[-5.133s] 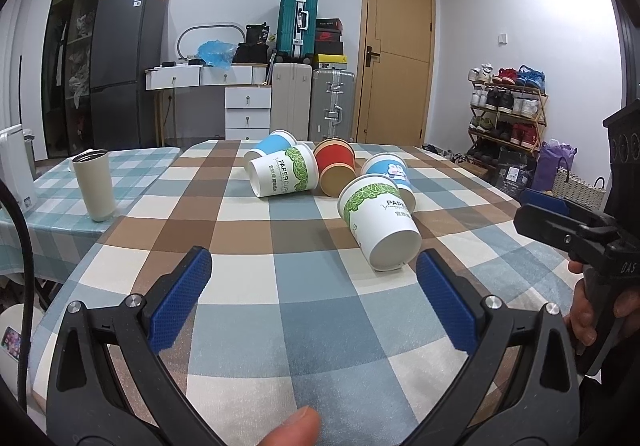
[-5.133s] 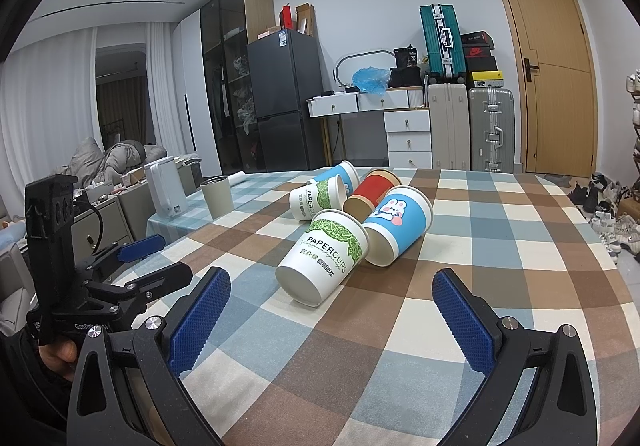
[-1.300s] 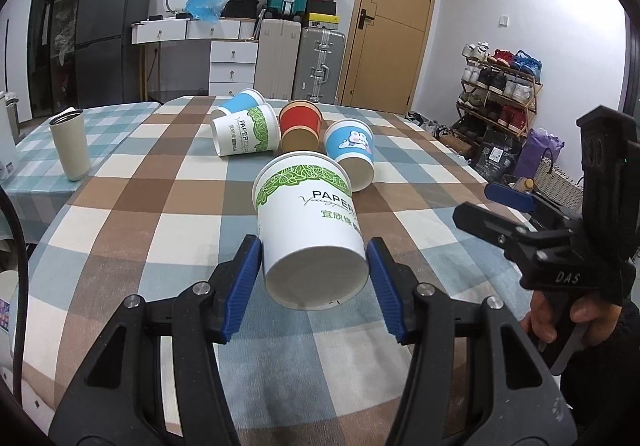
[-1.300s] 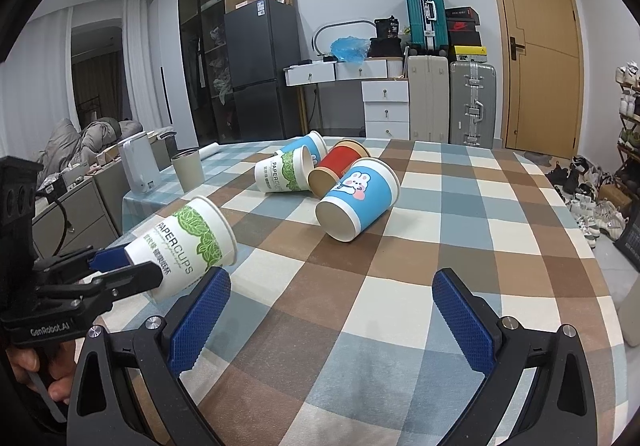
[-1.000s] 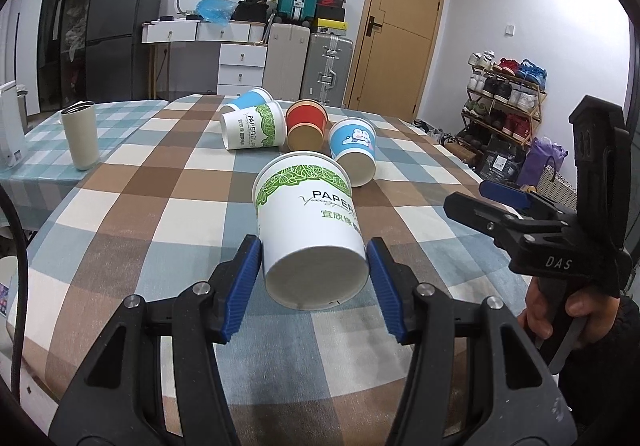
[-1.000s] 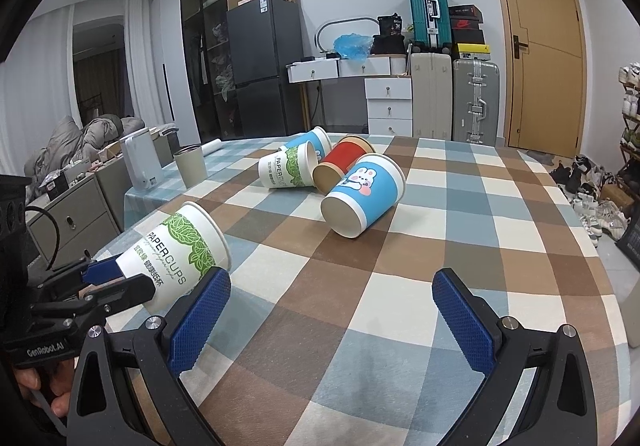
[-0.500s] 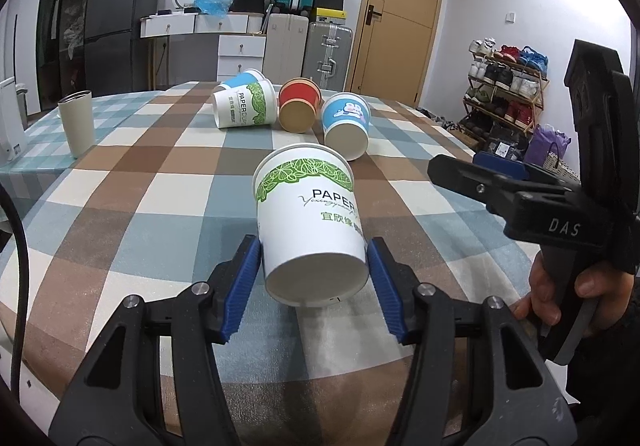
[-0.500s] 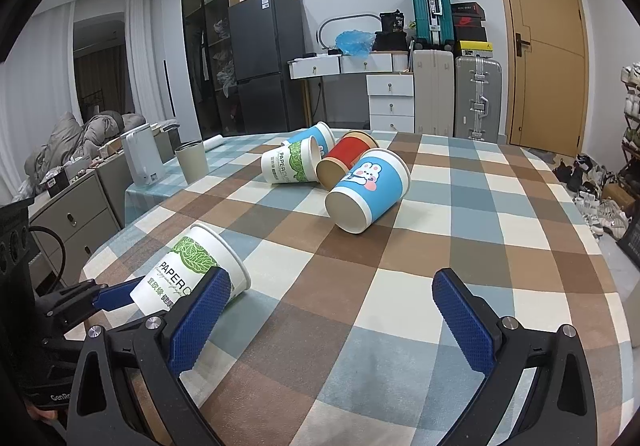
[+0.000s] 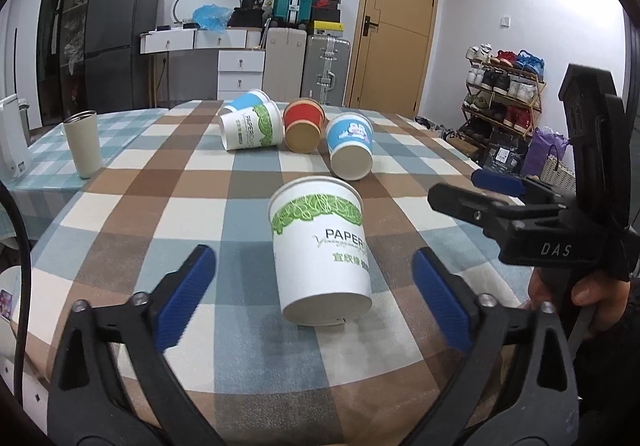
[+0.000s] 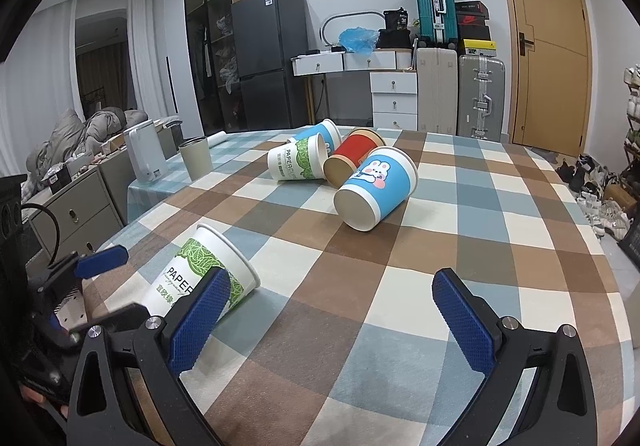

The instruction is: Flip cup upright

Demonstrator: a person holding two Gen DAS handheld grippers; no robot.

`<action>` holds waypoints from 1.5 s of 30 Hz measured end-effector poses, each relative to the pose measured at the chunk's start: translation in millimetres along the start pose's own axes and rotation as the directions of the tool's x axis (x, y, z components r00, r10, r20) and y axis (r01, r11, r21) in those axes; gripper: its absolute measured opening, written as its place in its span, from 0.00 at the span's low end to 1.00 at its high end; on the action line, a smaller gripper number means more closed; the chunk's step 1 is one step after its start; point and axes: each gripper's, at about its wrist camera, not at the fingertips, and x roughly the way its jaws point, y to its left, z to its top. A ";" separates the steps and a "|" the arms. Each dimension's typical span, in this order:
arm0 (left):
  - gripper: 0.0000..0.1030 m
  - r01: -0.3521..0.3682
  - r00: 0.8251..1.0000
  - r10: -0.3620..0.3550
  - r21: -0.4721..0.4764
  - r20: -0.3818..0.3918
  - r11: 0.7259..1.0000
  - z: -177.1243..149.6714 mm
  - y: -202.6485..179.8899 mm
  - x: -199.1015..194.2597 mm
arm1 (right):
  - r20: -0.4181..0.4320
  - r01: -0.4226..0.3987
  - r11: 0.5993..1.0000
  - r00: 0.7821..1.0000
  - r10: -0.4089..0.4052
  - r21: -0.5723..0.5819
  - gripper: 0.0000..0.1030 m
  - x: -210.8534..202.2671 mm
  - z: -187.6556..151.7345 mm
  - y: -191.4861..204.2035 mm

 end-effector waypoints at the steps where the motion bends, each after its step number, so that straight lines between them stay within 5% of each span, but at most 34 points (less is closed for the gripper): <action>1: 0.99 0.004 1.000 -0.004 -0.005 0.011 1.000 1.8 2.4 -2.2 | -0.003 -0.001 1.000 1.000 0.001 0.001 1.00 -0.4 0.5 0.6; 15: 0.99 -0.037 0.999 0.036 0.001 0.036 0.999 22.5 53.6 7.5 | -0.144 -0.046 0.990 0.987 0.065 0.130 1.00 25.6 9.5 13.3; 31: 0.99 -0.070 0.997 0.070 -0.008 0.017 0.997 13.2 79.9 28.4 | -0.286 -0.164 0.929 0.921 0.264 0.330 0.99 74.3 18.7 31.2; 40: 0.99 -0.074 0.997 0.074 -0.013 0.022 0.997 12.8 81.5 28.0 | -0.329 -0.204 0.887 0.875 0.355 0.414 0.91 95.6 20.3 33.2; 45: 0.99 -0.073 0.997 0.073 -0.009 0.023 0.997 12.8 81.6 27.7 | -0.327 -0.239 0.863 0.853 0.406 0.446 0.76 100.2 20.1 35.7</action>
